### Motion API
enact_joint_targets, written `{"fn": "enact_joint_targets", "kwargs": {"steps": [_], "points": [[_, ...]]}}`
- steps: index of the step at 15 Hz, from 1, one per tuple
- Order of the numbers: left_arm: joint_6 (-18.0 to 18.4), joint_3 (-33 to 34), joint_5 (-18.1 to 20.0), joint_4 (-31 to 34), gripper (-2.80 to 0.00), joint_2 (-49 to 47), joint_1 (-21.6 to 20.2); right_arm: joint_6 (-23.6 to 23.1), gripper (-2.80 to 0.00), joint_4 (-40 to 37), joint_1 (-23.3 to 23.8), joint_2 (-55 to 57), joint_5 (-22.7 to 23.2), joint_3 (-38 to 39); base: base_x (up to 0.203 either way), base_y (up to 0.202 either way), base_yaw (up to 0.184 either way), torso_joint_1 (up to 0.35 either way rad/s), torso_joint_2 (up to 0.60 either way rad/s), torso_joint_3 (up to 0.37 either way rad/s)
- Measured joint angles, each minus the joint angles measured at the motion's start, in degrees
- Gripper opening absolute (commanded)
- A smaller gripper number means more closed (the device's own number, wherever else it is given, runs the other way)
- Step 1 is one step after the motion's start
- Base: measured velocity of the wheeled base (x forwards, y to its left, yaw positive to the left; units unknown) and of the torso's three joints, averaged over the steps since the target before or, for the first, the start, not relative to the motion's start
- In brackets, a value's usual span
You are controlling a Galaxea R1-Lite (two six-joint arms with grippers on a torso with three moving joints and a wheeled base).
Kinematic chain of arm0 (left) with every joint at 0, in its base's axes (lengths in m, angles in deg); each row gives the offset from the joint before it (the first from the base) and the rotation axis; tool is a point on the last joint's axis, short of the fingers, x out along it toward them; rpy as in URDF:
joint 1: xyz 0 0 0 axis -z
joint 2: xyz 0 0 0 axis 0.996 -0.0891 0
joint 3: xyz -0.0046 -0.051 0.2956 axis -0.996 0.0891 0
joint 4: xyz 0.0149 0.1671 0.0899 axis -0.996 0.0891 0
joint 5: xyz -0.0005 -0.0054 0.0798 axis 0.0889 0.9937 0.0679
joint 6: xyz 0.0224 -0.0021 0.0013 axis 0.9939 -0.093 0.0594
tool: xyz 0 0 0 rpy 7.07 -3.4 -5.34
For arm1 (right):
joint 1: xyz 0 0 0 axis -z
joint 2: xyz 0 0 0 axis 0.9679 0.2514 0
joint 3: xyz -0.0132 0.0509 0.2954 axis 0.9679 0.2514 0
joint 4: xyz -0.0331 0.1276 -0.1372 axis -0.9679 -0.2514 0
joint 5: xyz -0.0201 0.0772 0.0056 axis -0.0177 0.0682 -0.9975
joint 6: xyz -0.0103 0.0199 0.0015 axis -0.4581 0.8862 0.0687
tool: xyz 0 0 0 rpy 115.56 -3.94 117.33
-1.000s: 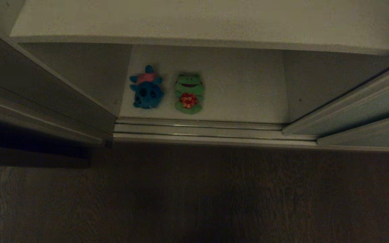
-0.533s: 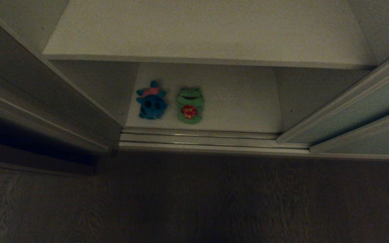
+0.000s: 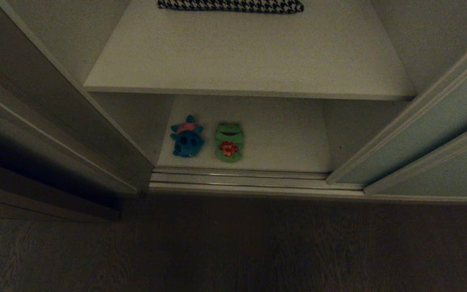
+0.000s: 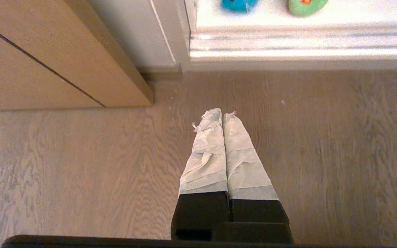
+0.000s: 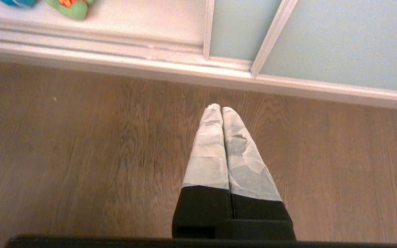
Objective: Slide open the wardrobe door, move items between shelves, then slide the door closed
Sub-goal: Close the door
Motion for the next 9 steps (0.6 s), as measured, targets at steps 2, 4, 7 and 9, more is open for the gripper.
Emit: {"fn": "enact_joint_targets", "kwargs": {"steps": [2, 4, 7, 9], "points": [[0.0, 0.0, 0.0, 0.0, -2.80, 0.0, 0.0, 0.0, -2.80, 0.0, 0.0, 0.0, 0.0, -0.1, 0.000, 0.000, 0.000, 0.001, 0.00, 0.202], [0.1, 0.0, 0.0, 0.0, -2.80, 0.0, 0.0, 0.0, -2.80, 0.0, 0.0, 0.0, 0.0, -0.1, 0.000, 0.000, 0.000, 0.005, 0.01, 0.205], [0.1, 0.0, 0.0, 0.0, -2.80, 0.0, 0.0, 0.0, -2.80, 0.0, 0.0, 0.0, 0.0, 0.0, 0.000, 0.000, 0.000, 0.001, 0.00, 0.201], [0.0, 0.0, 0.0, 0.0, -2.80, 0.0, 0.0, 0.0, -2.80, 0.0, 0.0, 0.0, 0.0, 0.0, 0.000, 0.000, 0.000, 0.004, 0.00, 0.199]]}}
